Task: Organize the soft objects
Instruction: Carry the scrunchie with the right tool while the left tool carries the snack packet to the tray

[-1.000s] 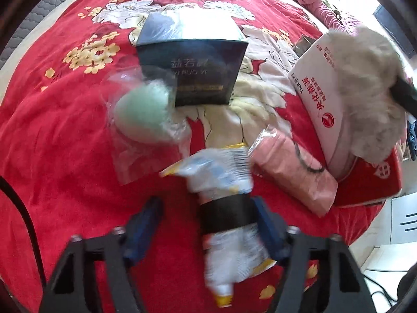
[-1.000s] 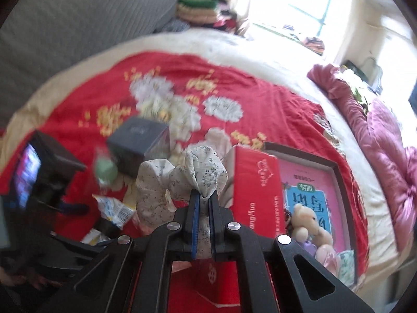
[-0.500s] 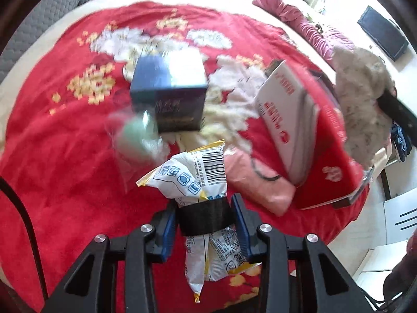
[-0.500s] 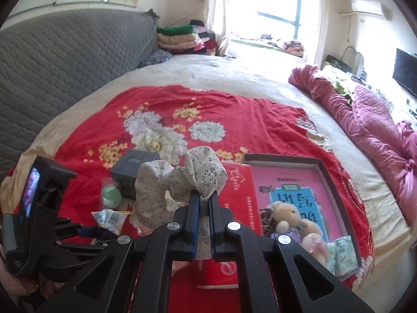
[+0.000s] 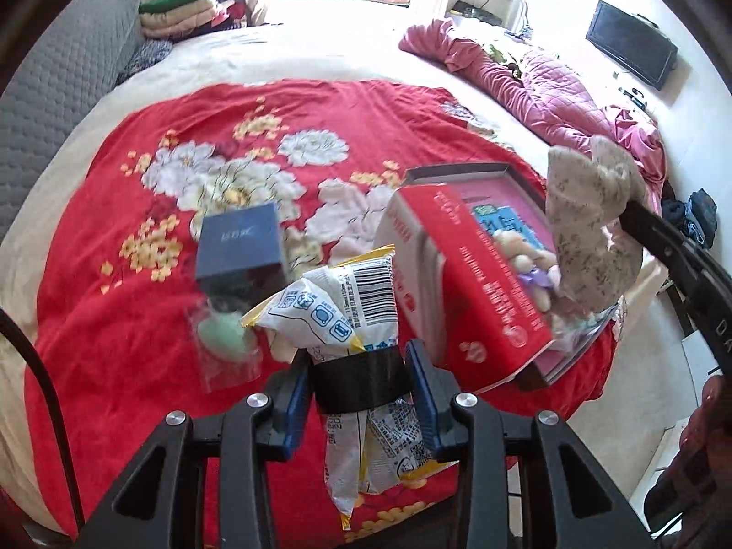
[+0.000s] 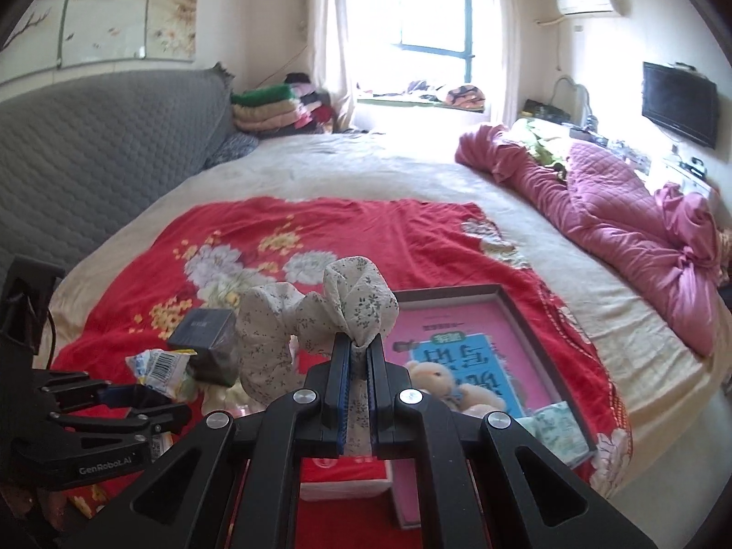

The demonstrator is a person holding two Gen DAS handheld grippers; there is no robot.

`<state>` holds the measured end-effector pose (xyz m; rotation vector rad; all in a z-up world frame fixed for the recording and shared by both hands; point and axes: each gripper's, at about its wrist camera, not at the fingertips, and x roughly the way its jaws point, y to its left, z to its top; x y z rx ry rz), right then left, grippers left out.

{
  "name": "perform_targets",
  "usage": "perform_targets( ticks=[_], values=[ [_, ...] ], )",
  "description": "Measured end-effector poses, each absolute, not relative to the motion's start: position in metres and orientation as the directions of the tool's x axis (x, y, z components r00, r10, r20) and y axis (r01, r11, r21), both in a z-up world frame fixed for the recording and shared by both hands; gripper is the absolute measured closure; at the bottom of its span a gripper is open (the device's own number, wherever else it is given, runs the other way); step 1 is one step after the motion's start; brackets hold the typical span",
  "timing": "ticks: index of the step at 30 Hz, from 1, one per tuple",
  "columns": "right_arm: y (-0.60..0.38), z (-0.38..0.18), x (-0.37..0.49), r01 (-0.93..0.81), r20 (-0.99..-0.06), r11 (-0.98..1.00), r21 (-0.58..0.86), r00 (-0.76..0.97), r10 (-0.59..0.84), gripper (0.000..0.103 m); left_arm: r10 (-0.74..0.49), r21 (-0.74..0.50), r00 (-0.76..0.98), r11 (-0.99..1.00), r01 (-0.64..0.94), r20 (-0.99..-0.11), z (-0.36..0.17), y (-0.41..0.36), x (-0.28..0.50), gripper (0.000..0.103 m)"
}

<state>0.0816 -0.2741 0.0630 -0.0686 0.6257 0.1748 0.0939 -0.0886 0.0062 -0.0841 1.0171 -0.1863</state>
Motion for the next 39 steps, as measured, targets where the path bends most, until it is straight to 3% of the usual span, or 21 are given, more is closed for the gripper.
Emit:
perform_targets(
  ticks=[21,39],
  values=[
    [-0.368,0.086,0.055,0.029,-0.499,0.999,0.020,0.866,-0.015,0.097,-0.218,-0.086,0.553,0.963,0.256,-0.804,0.045,-0.176,0.113,0.063],
    [-0.429,0.059,0.067,0.143,-0.529,0.988,0.059,0.844,-0.090,0.097,-0.280,-0.105,0.451,0.922,0.373,-0.848,0.004,-0.254,0.152,0.063]
  ],
)
